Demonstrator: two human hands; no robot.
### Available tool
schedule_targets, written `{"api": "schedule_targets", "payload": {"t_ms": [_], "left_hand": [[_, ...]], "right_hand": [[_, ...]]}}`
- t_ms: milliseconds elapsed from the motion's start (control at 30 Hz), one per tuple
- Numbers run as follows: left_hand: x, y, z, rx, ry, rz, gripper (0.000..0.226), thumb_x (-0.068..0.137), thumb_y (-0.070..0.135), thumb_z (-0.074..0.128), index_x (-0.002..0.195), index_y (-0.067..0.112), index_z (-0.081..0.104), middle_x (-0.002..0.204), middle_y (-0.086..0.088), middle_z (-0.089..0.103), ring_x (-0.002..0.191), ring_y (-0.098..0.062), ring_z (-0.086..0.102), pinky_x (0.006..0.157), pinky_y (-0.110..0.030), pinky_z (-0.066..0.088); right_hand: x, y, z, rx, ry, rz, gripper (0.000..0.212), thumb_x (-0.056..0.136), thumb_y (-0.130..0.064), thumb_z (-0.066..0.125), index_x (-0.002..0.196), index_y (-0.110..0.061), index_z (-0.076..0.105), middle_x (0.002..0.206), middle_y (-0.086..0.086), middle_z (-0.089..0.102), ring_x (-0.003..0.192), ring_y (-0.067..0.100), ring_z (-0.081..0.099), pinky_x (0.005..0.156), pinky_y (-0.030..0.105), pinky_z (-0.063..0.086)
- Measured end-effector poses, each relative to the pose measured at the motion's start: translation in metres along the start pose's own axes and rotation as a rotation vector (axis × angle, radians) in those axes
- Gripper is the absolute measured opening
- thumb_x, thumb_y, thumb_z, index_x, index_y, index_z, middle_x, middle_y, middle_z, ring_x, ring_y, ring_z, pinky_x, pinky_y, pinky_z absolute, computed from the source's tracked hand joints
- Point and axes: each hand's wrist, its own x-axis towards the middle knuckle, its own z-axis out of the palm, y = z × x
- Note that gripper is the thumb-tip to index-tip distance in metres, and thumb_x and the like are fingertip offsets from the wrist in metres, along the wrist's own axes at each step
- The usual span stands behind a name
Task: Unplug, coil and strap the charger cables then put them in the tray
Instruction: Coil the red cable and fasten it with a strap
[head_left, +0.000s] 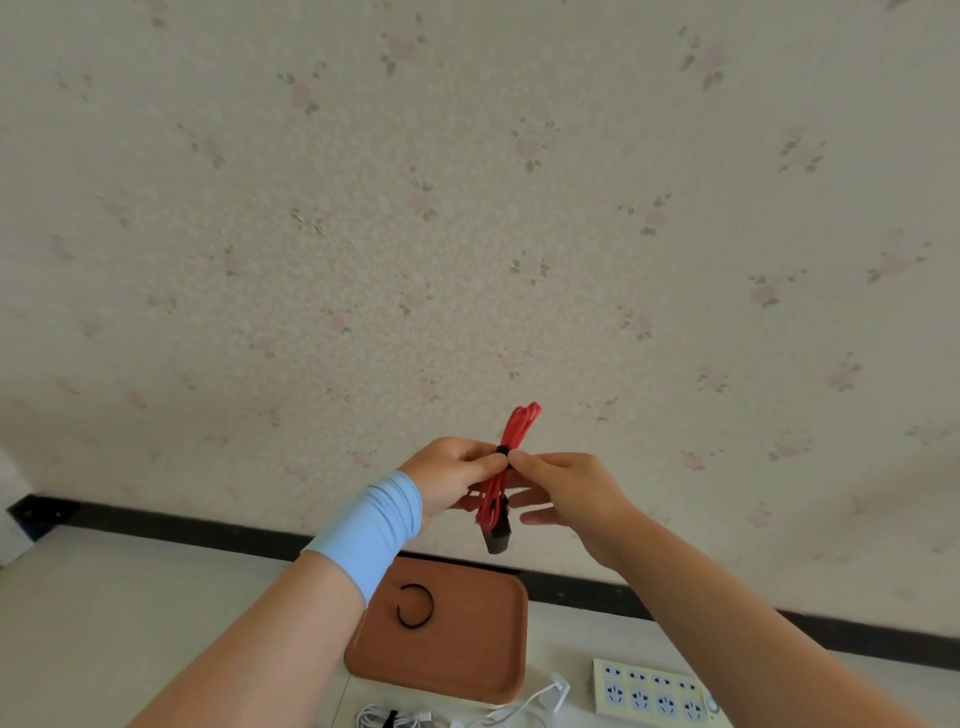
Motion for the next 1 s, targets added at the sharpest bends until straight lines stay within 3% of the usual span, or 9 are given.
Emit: {"api": "schedule_targets", "payload": {"t_ms": [133,200,300,467,633,733,833,900,1000], "left_hand": [[0.002,-0.01,0.001,0.01,0.263,0.11,0.018,0.08,0.029,0.08,0.097,0.022,0.078,0.086,0.007,0.077,0.083,-0.01,0.073,0.076,-0.023,0.058],[0.002,-0.016,0.0,0.032,0.3,0.148,0.018,0.076,0.03,0.083,0.092,0.022,0.079,0.083,0.008,0.077,0.08,-0.009,0.073,0.079,-0.027,0.059],[-0.001,-0.019,0.0,0.07,0.273,0.147,0.016,0.076,0.021,0.084,0.09,0.018,0.076,0.085,0.001,0.075,0.075,-0.013,0.073,0.069,-0.032,0.062],[-0.002,-0.024,-0.005,0.14,0.435,0.186,0.019,0.075,0.023,0.083,0.086,0.016,0.069,0.082,0.0,0.07,0.072,-0.015,0.07,0.06,-0.027,0.06],[-0.006,-0.033,-0.025,0.051,0.346,0.171,0.022,0.079,0.026,0.081,0.097,0.018,0.071,0.092,0.002,0.072,0.085,-0.012,0.07,0.069,-0.021,0.059],[-0.008,-0.041,-0.042,0.099,0.246,0.17,0.026,0.077,0.024,0.082,0.099,0.023,0.069,0.098,0.003,0.07,0.09,-0.015,0.07,0.082,-0.033,0.06],[-0.015,-0.045,-0.059,0.311,0.167,0.14,0.04,0.08,0.019,0.075,0.113,0.032,0.057,0.109,0.007,0.06,0.093,-0.012,0.064,0.078,-0.027,0.055],[-0.021,-0.045,-0.067,0.279,0.198,0.145,0.053,0.085,0.013,0.066,0.129,0.034,0.047,0.115,0.009,0.055,0.097,-0.008,0.06,0.076,-0.02,0.049],[-0.028,-0.049,-0.072,0.26,0.177,0.214,0.062,0.089,0.021,0.065,0.141,0.042,0.04,0.124,0.015,0.053,0.109,-0.002,0.054,0.091,-0.02,0.045]], "right_hand": [[0.006,0.004,0.006,0.1,0.002,-0.008,0.014,0.094,-0.026,0.07,0.103,-0.018,0.078,0.098,-0.001,0.079,0.091,0.015,0.076,0.084,0.035,0.061],[0.01,0.005,0.008,0.129,-0.042,0.027,0.016,0.094,-0.024,0.07,0.106,-0.016,0.077,0.1,0.0,0.079,0.094,0.017,0.075,0.089,0.037,0.06],[0.014,0.005,0.013,0.111,-0.084,0.042,0.022,0.091,-0.028,0.073,0.108,-0.013,0.076,0.1,0.003,0.079,0.095,0.018,0.075,0.089,0.037,0.058],[0.019,0.0,0.032,0.106,-0.19,-0.022,0.023,0.095,-0.024,0.067,0.111,-0.01,0.076,0.102,0.008,0.078,0.096,0.02,0.075,0.087,0.035,0.058],[0.031,0.003,0.044,0.132,-0.204,0.017,0.027,0.093,-0.023,0.07,0.114,-0.007,0.074,0.107,0.011,0.077,0.1,0.026,0.074,0.094,0.041,0.058],[0.035,0.004,0.05,0.122,-0.211,0.047,0.03,0.087,-0.022,0.076,0.11,-0.003,0.074,0.102,0.012,0.078,0.094,0.025,0.075,0.088,0.037,0.059],[0.04,0.007,0.057,-0.05,-0.171,0.014,0.022,0.082,-0.024,0.082,0.095,-0.007,0.077,0.091,0.009,0.079,0.085,0.02,0.074,0.088,0.035,0.06],[0.043,0.01,0.065,-0.169,-0.172,0.0,0.016,0.078,-0.022,0.086,0.086,-0.011,0.079,0.086,0.004,0.079,0.086,0.017,0.074,0.088,0.032,0.057],[0.045,0.018,0.078,-0.302,-0.214,-0.009,0.011,0.076,-0.019,0.087,0.084,-0.012,0.081,0.083,-0.001,0.079,0.085,0.009,0.073,0.081,0.021,0.051]]}}
